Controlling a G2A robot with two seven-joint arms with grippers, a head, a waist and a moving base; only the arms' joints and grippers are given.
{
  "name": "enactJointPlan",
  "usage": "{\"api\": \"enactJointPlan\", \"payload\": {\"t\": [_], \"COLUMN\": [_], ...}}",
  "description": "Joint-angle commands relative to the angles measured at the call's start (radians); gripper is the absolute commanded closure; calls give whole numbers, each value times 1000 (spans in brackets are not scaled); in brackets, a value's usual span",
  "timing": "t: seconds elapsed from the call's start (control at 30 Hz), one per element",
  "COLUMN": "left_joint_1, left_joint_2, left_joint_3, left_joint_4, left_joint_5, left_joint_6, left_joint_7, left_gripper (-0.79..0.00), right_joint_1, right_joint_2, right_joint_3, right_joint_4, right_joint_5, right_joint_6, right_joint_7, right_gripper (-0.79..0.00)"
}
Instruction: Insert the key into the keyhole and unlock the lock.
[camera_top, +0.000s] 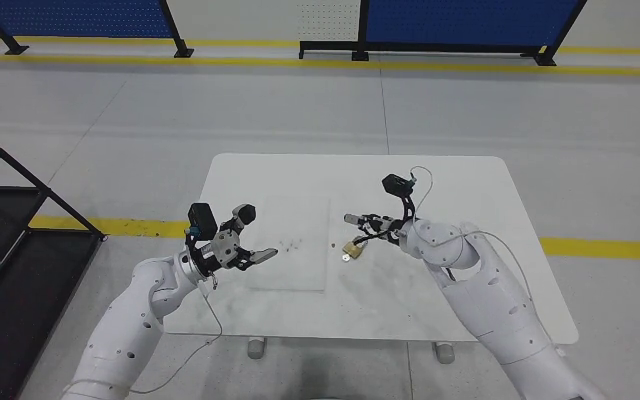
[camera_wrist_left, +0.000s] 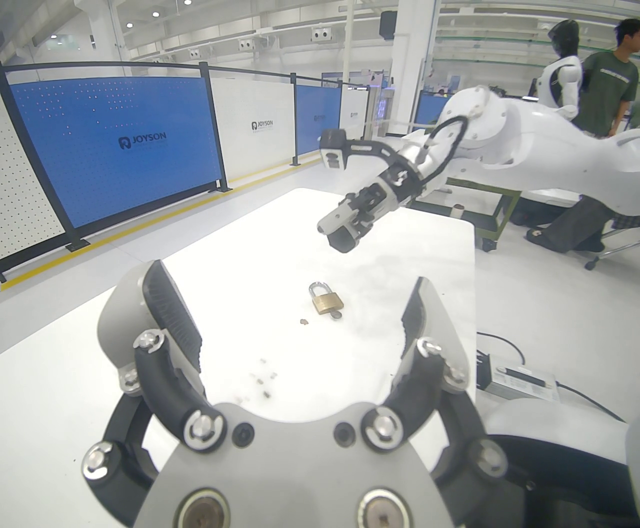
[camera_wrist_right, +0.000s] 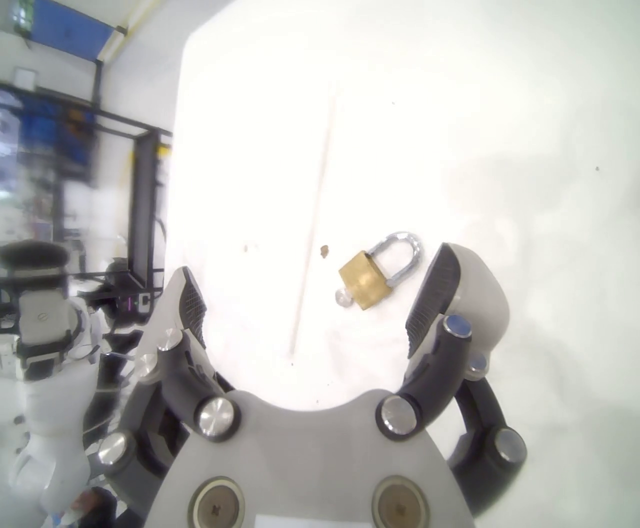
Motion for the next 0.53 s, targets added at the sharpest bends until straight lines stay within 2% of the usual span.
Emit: {"api": "enactJointPlan", "payload": {"t": [0.0, 0.4, 0.5], "left_joint_1": [0, 0, 8], "left_joint_2": [0, 0, -5], "left_joint_3": [0, 0, -5], "left_joint_4": [0, 0, -11], "left_joint_5": [0, 0, 7], "left_joint_6": [0, 1, 34], "left_joint_7": [0, 0, -11], "left_gripper": [-785, -785, -785], "right_joint_1": [0, 2, -25], "right_joint_2": [0, -1, 3], "right_joint_3": [0, -1, 23], "right_joint_4": [0, 26, 12], "right_joint_5": [0, 0, -35], "right_joint_6": [0, -1, -10], "right_joint_7": [0, -1, -30], "right_gripper": [-785, -785, -785]}}
